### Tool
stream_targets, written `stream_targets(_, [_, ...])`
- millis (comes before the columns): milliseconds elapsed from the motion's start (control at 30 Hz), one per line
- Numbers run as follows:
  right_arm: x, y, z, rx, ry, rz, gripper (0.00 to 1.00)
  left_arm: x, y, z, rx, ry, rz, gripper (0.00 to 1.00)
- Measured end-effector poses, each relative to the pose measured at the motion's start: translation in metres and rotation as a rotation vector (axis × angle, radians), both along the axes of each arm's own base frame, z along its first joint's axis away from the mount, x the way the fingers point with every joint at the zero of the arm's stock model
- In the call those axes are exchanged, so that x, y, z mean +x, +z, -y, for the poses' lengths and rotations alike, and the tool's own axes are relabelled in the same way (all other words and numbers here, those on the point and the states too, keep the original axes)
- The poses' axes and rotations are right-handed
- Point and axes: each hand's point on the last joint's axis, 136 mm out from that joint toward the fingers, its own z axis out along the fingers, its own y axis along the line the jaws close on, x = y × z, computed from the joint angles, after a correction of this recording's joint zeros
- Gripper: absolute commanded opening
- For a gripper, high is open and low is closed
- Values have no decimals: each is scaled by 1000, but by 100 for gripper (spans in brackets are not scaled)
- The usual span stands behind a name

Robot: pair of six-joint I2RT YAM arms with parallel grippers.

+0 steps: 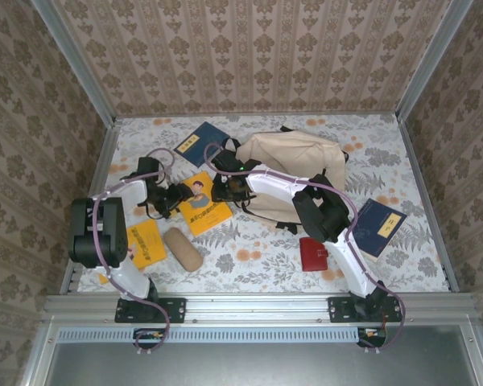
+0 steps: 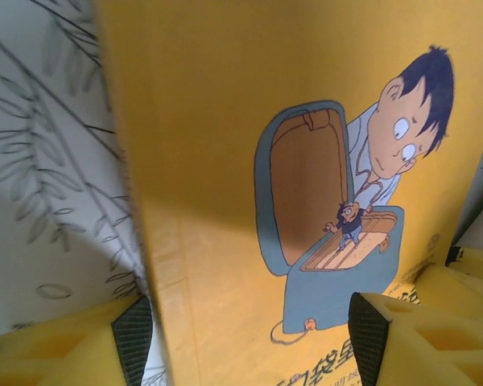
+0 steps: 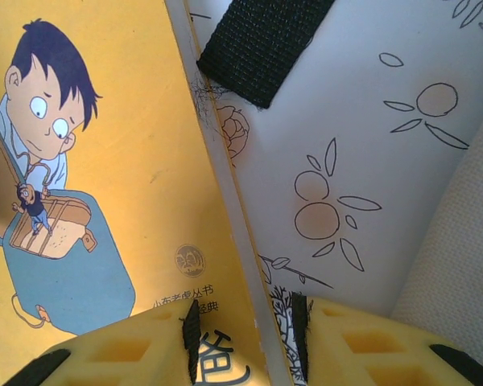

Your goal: Pack the student bag

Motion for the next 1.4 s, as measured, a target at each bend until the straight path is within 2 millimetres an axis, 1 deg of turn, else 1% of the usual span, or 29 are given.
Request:
stream_targets(33, [0, 0, 0, 0, 0, 0, 39, -1, -2, 1, 1, -3, -6, 67])
stream_targets(267, [-1, -1, -2, 12, 2, -8, 38, 0, -2, 2, -10, -5, -7, 66])
stream_targets(367, [-2, -2, -1, 25, 0, -21, 36, 2, 1, 6, -32, -13, 2, 61])
stream_targets(467, [2, -2, 3, 35, -20, -36, 35, 6, 7, 12, -68, -28, 33, 59])
stream_targets(533, [5, -3, 7, 41, -30, -43, 35, 9, 15, 15, -90, -34, 63, 56])
stream_targets(700, [9, -2, 10, 57, -51, -57, 35, 16, 47, 25, -157, -64, 163, 55])
stream_targets(733, [9, -2, 10, 61, -53, -60, 35, 17, 51, 27, -171, -72, 175, 55])
stream_targets(900, [9, -3, 10, 88, -65, -81, 35, 18, 55, 35, -227, -79, 184, 55])
stream_targets(1033, [11, -3, 9, 119, -74, -95, 35, 20, 50, 42, -267, -71, 165, 53])
stream_targets(1067, [11, -2, 8, 128, -73, -96, 35, 19, 49, 44, -272, -76, 160, 51])
stream_targets(1133, [11, -2, 7, 139, -73, -96, 35, 17, 48, 49, -278, -83, 150, 42])
stream_targets(1200, [12, -1, 4, 154, -72, -97, 37, 16, 48, 52, -276, -92, 148, 30])
stream_targets(1267, [12, 0, 4, 159, -74, -100, 39, 15, 46, 50, -261, -92, 143, 20])
stream_targets(1333, [11, 2, 6, 161, -80, -101, 43, 15, 45, 47, -239, -90, 142, 13])
stream_targets(1400, [8, 5, 8, 168, -81, -104, 48, 14, 46, 45, -221, -90, 146, 10])
